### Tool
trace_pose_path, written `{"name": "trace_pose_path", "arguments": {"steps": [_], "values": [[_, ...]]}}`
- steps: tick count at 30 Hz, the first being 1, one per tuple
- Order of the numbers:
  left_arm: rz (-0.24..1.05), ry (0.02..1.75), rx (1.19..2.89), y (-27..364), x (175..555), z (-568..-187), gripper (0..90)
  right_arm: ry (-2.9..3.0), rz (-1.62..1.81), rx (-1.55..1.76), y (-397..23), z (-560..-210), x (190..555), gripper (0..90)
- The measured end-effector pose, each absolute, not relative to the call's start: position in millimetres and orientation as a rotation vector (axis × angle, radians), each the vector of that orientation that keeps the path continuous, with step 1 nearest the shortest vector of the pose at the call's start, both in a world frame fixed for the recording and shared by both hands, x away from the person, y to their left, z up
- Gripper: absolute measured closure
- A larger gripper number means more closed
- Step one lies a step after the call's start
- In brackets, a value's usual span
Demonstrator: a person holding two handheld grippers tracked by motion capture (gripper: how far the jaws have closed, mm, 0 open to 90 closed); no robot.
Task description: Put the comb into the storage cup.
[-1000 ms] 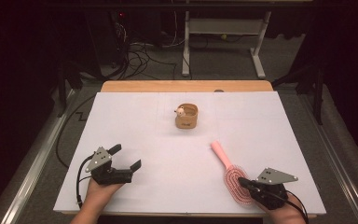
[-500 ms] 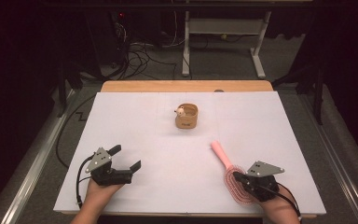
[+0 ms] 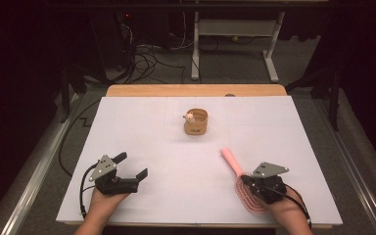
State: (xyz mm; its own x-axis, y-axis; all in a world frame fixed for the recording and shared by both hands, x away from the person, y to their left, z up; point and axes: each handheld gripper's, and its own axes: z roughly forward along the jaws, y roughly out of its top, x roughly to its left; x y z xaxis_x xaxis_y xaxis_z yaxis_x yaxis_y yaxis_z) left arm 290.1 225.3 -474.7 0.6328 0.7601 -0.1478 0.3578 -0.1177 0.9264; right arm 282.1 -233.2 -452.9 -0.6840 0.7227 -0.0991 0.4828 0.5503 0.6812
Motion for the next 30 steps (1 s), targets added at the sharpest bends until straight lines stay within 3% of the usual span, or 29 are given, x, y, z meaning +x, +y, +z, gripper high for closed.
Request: {"name": "trace_pose_path", "arguments": {"steps": [30], "values": [[0.443,0.918,1.713,226.9,291.0,-474.3,0.0,2.354,0.881,0.978,-224.5,-440.6,290.4,90.0]]}}
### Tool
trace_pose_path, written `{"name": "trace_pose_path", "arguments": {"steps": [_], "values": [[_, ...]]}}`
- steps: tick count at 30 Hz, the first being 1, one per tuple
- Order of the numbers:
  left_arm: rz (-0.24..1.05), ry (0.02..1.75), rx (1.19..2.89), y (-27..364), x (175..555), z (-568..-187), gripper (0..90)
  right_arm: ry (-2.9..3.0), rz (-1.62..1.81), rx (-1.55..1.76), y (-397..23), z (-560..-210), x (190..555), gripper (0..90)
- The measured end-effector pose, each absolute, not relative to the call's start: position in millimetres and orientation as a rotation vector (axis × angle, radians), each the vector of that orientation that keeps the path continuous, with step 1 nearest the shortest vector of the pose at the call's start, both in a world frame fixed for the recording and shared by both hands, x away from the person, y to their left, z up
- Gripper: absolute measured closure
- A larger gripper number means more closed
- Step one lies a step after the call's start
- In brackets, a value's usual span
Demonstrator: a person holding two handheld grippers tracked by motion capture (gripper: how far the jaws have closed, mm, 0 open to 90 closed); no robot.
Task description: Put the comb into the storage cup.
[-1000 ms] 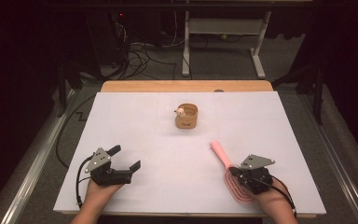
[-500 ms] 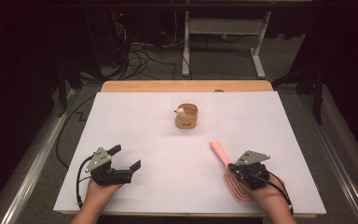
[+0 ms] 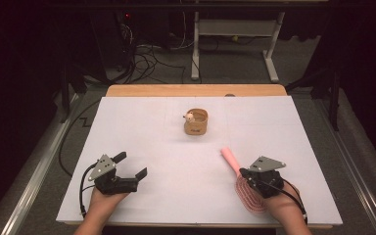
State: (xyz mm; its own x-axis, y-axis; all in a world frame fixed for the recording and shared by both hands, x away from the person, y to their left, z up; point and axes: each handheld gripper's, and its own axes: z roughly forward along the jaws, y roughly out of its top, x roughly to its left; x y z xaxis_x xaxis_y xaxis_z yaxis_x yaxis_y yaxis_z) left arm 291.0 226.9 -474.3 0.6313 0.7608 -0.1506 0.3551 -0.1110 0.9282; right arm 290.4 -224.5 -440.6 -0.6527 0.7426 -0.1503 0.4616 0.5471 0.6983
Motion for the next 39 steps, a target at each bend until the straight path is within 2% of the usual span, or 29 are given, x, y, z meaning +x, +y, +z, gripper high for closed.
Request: {"name": "trace_pose_path", "arguments": {"steps": [6,17,29,39], "values": [[0.442,0.920,1.714,227.1,291.3,-474.8,0.0,2.282,0.967,1.012,-252.3,-429.1,269.6,90.0],[0.447,0.916,1.700,225.7,291.0,-473.8,0.0,2.259,1.023,1.198,-317.2,-454.2,217.4,90.0],[0.451,0.915,1.698,225.7,292.5,-474.8,0.0,2.415,1.011,1.189,-312.2,-467.7,204.6,90.0],[0.451,0.915,1.704,225.2,291.7,-474.9,0.0,2.414,1.043,1.206,-310.2,-469.2,210.7,90.0]]}}
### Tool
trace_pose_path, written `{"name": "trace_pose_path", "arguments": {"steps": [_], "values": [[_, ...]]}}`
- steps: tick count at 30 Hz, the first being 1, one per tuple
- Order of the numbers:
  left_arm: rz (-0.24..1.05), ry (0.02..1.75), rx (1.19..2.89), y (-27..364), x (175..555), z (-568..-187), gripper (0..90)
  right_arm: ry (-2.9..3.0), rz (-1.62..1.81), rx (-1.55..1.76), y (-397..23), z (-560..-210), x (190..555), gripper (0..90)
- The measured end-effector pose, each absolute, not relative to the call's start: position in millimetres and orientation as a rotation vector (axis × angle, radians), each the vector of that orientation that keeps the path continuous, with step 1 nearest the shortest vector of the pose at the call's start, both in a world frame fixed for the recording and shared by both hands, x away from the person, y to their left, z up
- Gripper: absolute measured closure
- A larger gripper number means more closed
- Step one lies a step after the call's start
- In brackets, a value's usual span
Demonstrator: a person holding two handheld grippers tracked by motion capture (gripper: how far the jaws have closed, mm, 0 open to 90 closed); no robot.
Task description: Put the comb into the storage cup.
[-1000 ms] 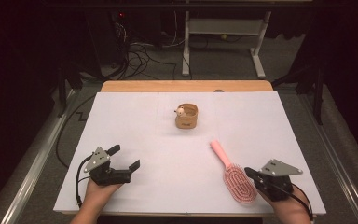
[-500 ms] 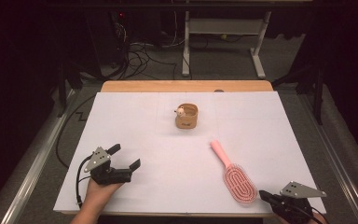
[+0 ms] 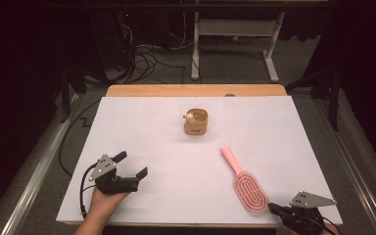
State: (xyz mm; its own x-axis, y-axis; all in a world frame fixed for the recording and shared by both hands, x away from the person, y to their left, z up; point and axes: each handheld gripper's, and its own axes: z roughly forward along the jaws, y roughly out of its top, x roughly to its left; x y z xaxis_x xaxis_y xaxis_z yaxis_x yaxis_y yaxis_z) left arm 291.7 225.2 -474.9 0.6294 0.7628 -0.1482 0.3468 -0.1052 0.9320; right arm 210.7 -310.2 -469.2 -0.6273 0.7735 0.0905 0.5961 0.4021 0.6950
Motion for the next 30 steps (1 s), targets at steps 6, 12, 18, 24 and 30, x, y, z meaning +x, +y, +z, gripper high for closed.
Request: {"name": "trace_pose_path", "arguments": {"steps": [6,12,18,24,30], "values": [[0.452,0.915,1.706,225.0,291.4,-475.0,0.0,2.412,1.045,1.205,-303.4,-470.0,218.3,90.0],[0.452,0.917,1.703,225.5,291.0,-475.0,0.0,2.406,1.036,1.211,-297.6,-471.9,228.2,90.0],[0.454,0.915,1.706,225.8,290.6,-474.9,0.0,2.412,1.041,1.200,-288.2,-472.2,238.8,90.0],[0.455,0.916,1.710,226.0,290.4,-475.2,0.0,2.308,1.094,1.160,-280.8,-455.0,236.6,90.0],[0.456,0.915,1.710,225.3,290.0,-475.4,0.0,2.370,1.223,0.972,-242.7,-440.7,219.5,90.0]]}}
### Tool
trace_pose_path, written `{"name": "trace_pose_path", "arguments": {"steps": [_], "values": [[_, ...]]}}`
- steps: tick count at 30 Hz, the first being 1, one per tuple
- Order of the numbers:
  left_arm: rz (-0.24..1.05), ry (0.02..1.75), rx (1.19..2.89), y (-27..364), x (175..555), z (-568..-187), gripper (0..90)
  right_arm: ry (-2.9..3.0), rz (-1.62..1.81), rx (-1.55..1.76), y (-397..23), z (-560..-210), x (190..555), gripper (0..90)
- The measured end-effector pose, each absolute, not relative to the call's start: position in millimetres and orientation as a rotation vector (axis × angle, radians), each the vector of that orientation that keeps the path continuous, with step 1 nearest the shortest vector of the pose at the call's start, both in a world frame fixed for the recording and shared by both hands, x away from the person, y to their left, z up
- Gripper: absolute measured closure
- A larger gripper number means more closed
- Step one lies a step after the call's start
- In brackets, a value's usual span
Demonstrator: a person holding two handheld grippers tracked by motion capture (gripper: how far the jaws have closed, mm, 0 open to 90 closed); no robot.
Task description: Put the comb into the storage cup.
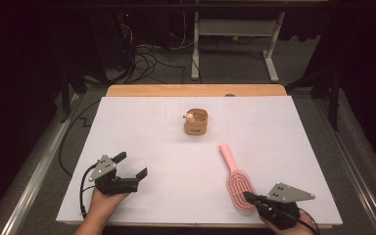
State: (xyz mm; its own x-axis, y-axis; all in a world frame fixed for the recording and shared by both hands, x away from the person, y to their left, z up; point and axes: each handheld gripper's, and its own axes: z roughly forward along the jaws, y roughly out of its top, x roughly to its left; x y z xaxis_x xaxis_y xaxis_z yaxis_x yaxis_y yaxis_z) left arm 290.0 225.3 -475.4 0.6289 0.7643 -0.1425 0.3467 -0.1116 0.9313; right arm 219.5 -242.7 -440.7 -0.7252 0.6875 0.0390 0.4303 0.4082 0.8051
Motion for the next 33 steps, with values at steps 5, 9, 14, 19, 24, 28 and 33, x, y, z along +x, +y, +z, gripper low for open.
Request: {"name": "trace_pose_path", "arguments": {"steps": [5,9,14,19,24,28,33], "values": [[0.454,0.920,1.706,225.8,290.7,-475.4,0.0,2.504,1.168,0.891,-214.8,-455.6,214.5,90.0],[0.455,0.918,1.705,226.1,291.0,-475.4,0.0,2.550,1.093,0.892,-210.4,-466.1,214.7,90.0],[0.455,0.915,1.705,225.8,290.8,-475.1,0.0,2.551,0.991,0.894,-210.2,-471.9,214.1,90.0],[0.456,0.914,1.705,225.7,291.1,-474.9,0.0,2.530,0.972,0.907,-215.0,-471.8,215.4,90.0],[0.455,0.913,1.707,226.0,291.5,-475.1,0.0,2.480,0.975,0.970,-230.9,-472.0,222.1,90.0],[0.454,0.911,1.709,225.5,291.6,-475.3,0.0,2.442,0.977,1.015,-241.8,-471.3,227.3,90.0],[0.450,0.909,1.710,225.0,291.5,-475.5,0.0,2.411,0.978,1.052,-251.6,-471.3,235.3,90.0]]}}
